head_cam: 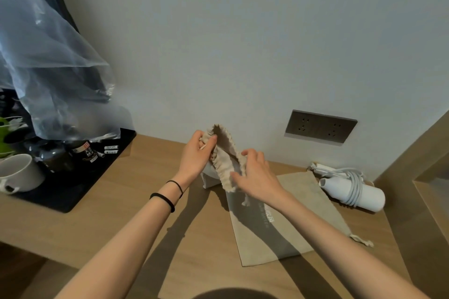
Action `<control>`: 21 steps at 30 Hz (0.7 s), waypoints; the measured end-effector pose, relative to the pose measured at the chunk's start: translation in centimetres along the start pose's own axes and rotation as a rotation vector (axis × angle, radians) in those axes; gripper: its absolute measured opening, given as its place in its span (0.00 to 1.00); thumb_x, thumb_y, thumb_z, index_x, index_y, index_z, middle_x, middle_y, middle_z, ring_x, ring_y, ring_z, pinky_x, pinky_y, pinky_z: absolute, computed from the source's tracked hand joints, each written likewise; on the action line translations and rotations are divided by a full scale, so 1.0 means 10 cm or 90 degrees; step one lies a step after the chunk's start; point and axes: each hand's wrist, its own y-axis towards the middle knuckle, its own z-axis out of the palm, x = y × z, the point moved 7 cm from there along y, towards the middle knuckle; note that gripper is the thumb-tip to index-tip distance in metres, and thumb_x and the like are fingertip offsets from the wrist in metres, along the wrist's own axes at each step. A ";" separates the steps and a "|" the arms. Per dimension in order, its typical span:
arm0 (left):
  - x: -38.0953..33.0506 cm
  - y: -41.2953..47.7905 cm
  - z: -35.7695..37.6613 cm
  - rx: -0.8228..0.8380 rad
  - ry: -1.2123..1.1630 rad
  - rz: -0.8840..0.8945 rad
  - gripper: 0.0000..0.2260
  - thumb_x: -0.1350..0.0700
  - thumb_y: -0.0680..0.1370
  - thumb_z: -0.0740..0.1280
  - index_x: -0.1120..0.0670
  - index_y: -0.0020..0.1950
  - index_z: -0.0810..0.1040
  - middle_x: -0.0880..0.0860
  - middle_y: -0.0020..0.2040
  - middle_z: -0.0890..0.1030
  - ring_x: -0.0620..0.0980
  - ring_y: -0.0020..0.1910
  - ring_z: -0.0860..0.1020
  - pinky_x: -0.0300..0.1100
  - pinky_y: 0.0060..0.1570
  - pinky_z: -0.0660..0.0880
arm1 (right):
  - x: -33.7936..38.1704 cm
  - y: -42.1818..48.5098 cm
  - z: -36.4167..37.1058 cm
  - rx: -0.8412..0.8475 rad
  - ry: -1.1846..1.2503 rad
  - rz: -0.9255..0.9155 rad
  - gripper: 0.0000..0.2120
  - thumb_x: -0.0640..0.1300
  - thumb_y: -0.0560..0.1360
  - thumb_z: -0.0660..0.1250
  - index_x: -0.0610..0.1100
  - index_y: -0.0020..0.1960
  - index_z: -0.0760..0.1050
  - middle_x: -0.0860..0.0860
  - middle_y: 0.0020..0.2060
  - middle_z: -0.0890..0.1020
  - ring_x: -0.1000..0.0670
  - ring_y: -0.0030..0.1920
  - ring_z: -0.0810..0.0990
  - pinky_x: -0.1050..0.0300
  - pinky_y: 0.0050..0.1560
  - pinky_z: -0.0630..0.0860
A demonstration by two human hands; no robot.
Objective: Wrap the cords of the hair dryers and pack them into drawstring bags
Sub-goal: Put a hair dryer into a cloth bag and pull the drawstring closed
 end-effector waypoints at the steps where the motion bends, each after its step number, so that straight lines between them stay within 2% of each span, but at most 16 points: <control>1: -0.01 0.01 -0.01 -0.008 0.000 0.000 0.11 0.53 0.79 0.63 0.56 0.40 0.67 0.51 0.32 0.68 0.48 0.33 0.67 0.43 0.34 0.63 | -0.04 0.00 -0.07 -0.017 -0.012 0.000 0.25 0.50 0.76 0.64 0.45 0.69 0.60 0.44 0.64 0.66 0.44 0.63 0.68 0.50 0.61 0.70; 3: -0.01 0.05 -0.04 -0.027 0.002 -0.004 0.09 0.57 0.79 0.61 0.56 0.40 0.65 0.54 0.35 0.67 0.48 0.34 0.65 0.43 0.35 0.61 | -0.19 0.04 -0.20 -0.033 -0.067 0.026 0.19 0.43 0.76 0.62 0.46 0.65 0.64 0.45 0.59 0.70 0.44 0.58 0.73 0.51 0.55 0.73; 5: 0.00 0.09 -0.08 -0.035 0.015 -0.009 0.08 0.58 0.78 0.59 0.56 0.40 0.64 0.55 0.36 0.66 0.49 0.35 0.64 0.44 0.36 0.61 | -0.34 0.07 -0.40 -0.014 -0.088 0.081 0.12 0.39 0.74 0.60 0.43 0.58 0.71 0.45 0.48 0.78 0.42 0.49 0.79 0.52 0.46 0.76; 7: -0.02 0.17 -0.12 -0.039 0.027 -0.009 0.07 0.58 0.79 0.58 0.56 0.41 0.65 0.55 0.37 0.67 0.49 0.36 0.65 0.45 0.36 0.63 | -0.43 0.12 -0.63 -0.012 0.059 0.122 0.09 0.35 0.73 0.56 0.39 0.49 0.74 0.45 0.36 0.82 0.42 0.36 0.83 0.53 0.38 0.79; 8: -0.06 0.22 -0.13 -0.044 0.029 -0.005 0.06 0.58 0.79 0.58 0.56 0.42 0.66 0.54 0.37 0.68 0.50 0.36 0.66 0.45 0.37 0.64 | -0.42 0.16 -0.77 -0.048 0.170 0.123 0.10 0.33 0.74 0.55 0.39 0.48 0.74 0.46 0.33 0.81 0.44 0.33 0.83 0.54 0.36 0.79; 10: -0.22 0.34 -0.15 -0.063 0.010 0.015 0.04 0.59 0.78 0.57 0.56 0.44 0.67 0.54 0.37 0.69 0.50 0.37 0.67 0.44 0.38 0.64 | -0.37 0.25 -1.06 -0.167 0.351 0.093 0.11 0.33 0.75 0.54 0.42 0.51 0.72 0.46 0.37 0.79 0.44 0.37 0.82 0.53 0.36 0.81; 12: -0.42 0.49 -0.15 -0.074 -0.023 0.038 0.02 0.59 0.78 0.57 0.55 0.45 0.67 0.53 0.38 0.69 0.50 0.38 0.67 0.45 0.39 0.66 | -0.28 0.31 -1.29 -0.272 0.407 0.027 0.11 0.34 0.76 0.54 0.46 0.52 0.71 0.47 0.42 0.77 0.42 0.45 0.80 0.46 0.44 0.81; 13: -0.52 0.56 -0.14 -0.069 -0.030 0.047 0.02 0.59 0.78 0.57 0.55 0.46 0.67 0.53 0.39 0.70 0.50 0.39 0.69 0.47 0.40 0.68 | -0.27 0.35 -1.37 -0.291 0.424 0.010 0.12 0.35 0.76 0.54 0.47 0.51 0.71 0.47 0.43 0.77 0.42 0.47 0.79 0.44 0.47 0.80; 15: -0.65 0.70 -0.07 -0.031 -0.013 0.051 0.02 0.58 0.79 0.57 0.55 0.48 0.68 0.54 0.42 0.72 0.53 0.43 0.72 0.54 0.47 0.74 | -0.33 0.47 -1.46 -0.271 0.484 0.042 0.14 0.34 0.78 0.53 0.46 0.49 0.74 0.46 0.47 0.77 0.42 0.51 0.79 0.46 0.47 0.81; 17: -0.70 0.79 0.04 0.011 0.029 0.041 0.03 0.58 0.78 0.56 0.56 0.50 0.68 0.53 0.43 0.73 0.56 0.46 0.75 0.57 0.54 0.74 | -0.47 0.56 -1.55 -0.270 0.517 0.081 0.16 0.33 0.77 0.53 0.47 0.45 0.77 0.46 0.47 0.79 0.42 0.52 0.79 0.44 0.50 0.81; 19: -0.73 0.84 0.16 0.035 0.048 0.040 0.04 0.59 0.79 0.56 0.56 0.51 0.69 0.51 0.42 0.72 0.54 0.46 0.74 0.58 0.56 0.75 | -0.58 0.60 -1.60 -0.284 0.493 0.092 0.17 0.34 0.76 0.54 0.50 0.42 0.78 0.47 0.46 0.80 0.43 0.53 0.79 0.42 0.53 0.79; 21: -0.78 0.87 0.28 0.058 0.058 0.053 0.06 0.61 0.79 0.55 0.55 0.53 0.69 0.51 0.43 0.73 0.53 0.46 0.73 0.54 0.53 0.76 | -0.70 0.58 -1.59 -0.287 0.481 0.114 0.17 0.35 0.76 0.55 0.51 0.42 0.78 0.48 0.47 0.80 0.43 0.54 0.78 0.45 0.53 0.79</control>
